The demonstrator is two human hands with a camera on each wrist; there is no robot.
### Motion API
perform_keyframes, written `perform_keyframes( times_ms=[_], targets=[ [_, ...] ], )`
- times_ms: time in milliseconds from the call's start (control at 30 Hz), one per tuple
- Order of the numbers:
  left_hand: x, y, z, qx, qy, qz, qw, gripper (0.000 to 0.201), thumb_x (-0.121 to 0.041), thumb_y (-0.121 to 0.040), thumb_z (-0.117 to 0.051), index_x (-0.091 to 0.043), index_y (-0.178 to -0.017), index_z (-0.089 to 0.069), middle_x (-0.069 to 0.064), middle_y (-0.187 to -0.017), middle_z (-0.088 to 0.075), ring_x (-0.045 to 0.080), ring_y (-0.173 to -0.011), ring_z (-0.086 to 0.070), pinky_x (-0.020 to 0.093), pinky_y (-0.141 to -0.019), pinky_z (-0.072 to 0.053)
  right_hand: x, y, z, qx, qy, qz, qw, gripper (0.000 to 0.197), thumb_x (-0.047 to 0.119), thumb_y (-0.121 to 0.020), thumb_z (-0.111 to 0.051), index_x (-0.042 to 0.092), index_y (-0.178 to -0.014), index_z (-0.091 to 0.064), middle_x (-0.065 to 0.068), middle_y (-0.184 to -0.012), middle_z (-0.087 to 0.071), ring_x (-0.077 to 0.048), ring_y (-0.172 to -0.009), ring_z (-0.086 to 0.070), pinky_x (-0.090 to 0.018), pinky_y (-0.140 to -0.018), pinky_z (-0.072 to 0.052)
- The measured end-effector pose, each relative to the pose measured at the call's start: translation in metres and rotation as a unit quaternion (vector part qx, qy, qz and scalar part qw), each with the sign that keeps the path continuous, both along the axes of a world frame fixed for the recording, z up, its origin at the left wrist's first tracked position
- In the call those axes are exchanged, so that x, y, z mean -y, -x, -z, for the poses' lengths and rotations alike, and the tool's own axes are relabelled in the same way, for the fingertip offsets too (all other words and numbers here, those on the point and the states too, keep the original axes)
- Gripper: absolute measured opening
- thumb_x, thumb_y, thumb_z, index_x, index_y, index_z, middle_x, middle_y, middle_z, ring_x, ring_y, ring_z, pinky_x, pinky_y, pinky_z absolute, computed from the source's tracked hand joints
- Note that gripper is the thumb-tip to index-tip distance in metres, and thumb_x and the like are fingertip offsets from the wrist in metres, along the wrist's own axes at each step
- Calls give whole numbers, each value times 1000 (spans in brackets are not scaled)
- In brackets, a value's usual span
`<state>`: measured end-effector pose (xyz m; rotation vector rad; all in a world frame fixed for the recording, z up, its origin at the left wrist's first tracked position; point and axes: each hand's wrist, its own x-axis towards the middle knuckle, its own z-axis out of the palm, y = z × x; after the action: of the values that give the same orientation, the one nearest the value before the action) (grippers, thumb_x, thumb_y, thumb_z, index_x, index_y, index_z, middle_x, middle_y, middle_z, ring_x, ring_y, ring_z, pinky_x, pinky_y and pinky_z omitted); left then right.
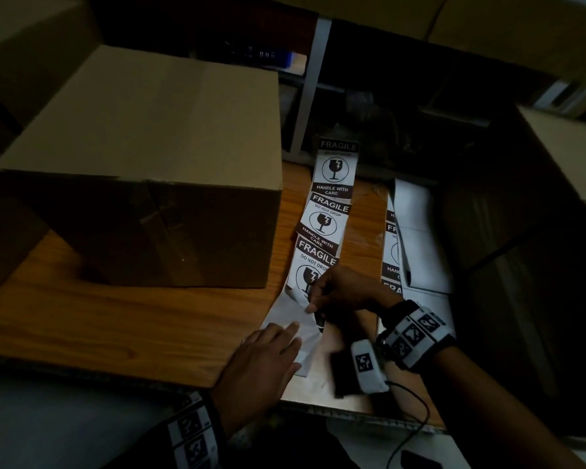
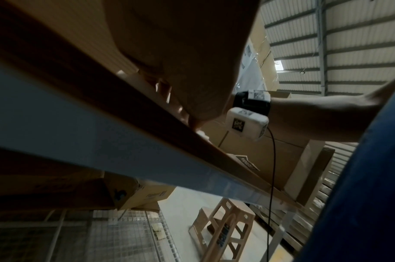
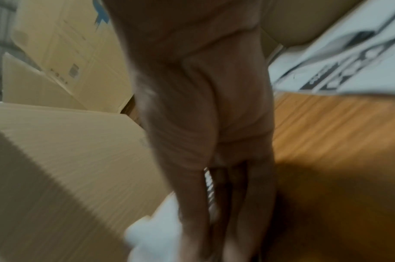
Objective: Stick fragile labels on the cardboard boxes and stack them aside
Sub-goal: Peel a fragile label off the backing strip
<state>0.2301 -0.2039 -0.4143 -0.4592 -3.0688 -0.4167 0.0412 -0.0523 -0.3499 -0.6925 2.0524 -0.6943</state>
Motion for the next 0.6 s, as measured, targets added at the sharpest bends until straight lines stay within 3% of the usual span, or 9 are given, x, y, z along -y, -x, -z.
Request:
perform_keyframes(
  times_ms=[100,167,267,367,467,600],
  targets=[
    [-2,1,-2,-25,16,3,1000,34,-41,-82,-60,-24,-110,-69,-1,-129,-62,15,-105,-59,31,-79,-54,-9,2,-6,69,51,8,996,18,19,-82,-77,5,-93,-76,-17,-96,-74,-30,-93,-71,-42,-90,-56],
    [-3,1,-5,-33,24,1,999,36,-40,-77,-72,-23,-108,-69,1,-127,-63,17,-102,-61,32,-79,-55,-15,5,-15,64,60,23,996,23,19,-84,-75,5,-102,-75,-11,-106,-74,-22,-102,-69,-34,-94,-55],
    [-4,1,-9,-43,40,-6,998,39,-41,-73,-77,-21,-106,-69,2,-123,-65,18,-99,-62,33,-76,-55,-19,3,-19,-49,12,17,999,18,24,-84,-75,13,-99,-77,3,-103,-75,-7,-98,-68,-26,-91,-52],
    [-7,2,-8,-63,47,-18,997,38,-41,-80,-65,-18,-110,-67,4,-122,-65,20,-99,-62,34,-77,-56,-16,-15,-5,-160,-22,20,987,13,27,-81,-78,17,-90,-78,4,-95,-76,-7,-87,-67,-28,-81,-52],
    [-8,-1,-7,-52,17,-34,998,49,-44,-88,-44,-14,-122,-62,6,-126,-64,22,-104,-60,37,-82,-56,-12,-37,11,-218,-22,20,975,22,35,-81,-77,17,-94,-77,2,-97,-74,-10,-86,-66,-28,-78,-50],
    [-7,-7,-6,-56,0,-29,998,63,-55,-90,-44,-14,-138,-52,6,-129,-60,25,-108,-55,39,-84,-53,-10,-56,22,-291,-1,47,956,20,35,-84,-73,20,-98,-76,-1,-100,-70,-17,-90,-64,-32,-77,-51]
  ],
)
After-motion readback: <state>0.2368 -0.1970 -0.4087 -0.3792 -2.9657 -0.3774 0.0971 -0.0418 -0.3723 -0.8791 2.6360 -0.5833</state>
